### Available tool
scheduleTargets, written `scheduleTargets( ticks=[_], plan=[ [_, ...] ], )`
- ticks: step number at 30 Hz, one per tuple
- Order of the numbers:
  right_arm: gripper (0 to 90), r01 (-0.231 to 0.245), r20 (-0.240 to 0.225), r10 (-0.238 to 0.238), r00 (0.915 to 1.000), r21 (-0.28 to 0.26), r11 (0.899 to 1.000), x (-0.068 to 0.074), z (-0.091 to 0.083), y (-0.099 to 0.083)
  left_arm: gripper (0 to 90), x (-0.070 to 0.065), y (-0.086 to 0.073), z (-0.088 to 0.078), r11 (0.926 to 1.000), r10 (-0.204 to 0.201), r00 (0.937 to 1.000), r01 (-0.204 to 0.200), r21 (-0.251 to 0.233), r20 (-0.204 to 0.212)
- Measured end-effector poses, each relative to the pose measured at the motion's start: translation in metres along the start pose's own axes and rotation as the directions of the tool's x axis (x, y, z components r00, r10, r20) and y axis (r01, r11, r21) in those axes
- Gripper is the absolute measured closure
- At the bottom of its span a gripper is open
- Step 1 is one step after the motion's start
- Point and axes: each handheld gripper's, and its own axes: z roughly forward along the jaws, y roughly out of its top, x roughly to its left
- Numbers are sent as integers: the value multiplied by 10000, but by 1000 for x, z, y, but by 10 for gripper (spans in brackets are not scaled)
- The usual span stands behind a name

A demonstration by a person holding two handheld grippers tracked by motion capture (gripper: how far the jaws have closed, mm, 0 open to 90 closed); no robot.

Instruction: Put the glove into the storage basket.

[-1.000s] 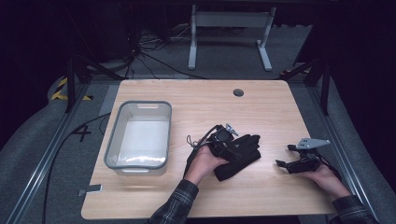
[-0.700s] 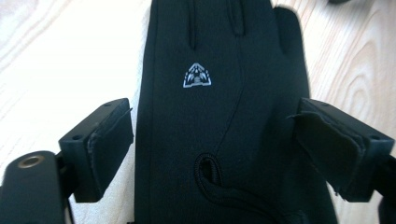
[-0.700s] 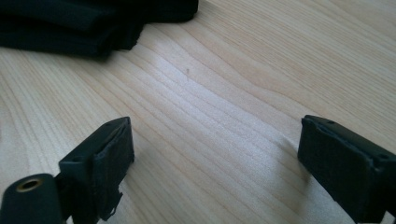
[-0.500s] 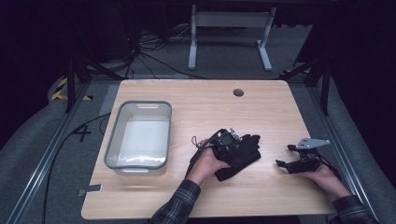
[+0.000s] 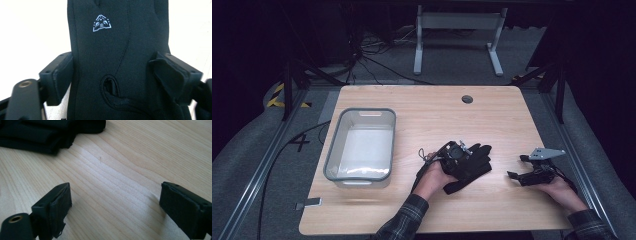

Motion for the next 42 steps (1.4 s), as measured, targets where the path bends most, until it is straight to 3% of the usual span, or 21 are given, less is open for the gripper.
scheduleTargets(
  ticks=[8,18,27,42],
  plan=[
    [113,-1,-11,1,10000,-8,10000,0,0,0,482,-5,1,-4,9997,245,9987,-246,13,455],
    [113,-2,-12,2,10000,-9,10000,0,0,0,662,-3,2,-5,10000,81,9956,-86,45,932],
    [113,-1,-11,1,10000,-10,10000,0,0,0,685,-6,6,-13,10000,26,9958,-29,29,917],
    [113,2,-9,-2,10000,-12,10000,0,0,0,684,-6,14,-43,9981,-253,9943,309,-531,1031]
  ],
)
